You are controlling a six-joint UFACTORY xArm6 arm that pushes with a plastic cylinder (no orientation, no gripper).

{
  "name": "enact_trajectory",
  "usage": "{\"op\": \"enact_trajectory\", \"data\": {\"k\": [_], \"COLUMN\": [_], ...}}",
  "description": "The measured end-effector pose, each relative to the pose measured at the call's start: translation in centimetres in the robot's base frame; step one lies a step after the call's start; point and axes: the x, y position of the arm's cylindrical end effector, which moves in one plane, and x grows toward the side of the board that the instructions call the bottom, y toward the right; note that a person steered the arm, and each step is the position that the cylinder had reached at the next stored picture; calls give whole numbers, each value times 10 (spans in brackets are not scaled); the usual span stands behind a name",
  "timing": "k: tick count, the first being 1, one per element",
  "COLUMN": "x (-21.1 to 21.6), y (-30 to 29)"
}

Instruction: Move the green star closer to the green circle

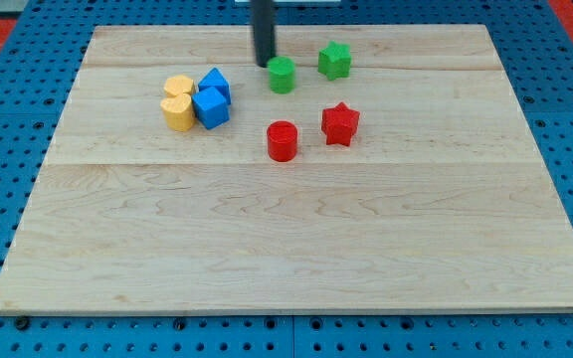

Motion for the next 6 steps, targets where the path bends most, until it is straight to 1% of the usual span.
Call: {"op": "enact_trajectory", "data": {"k": [1, 2, 3, 4, 5, 6], "x": [-22, -54, -49, -8, 33, 23], "y": [6, 1, 75, 70, 50, 44]}}
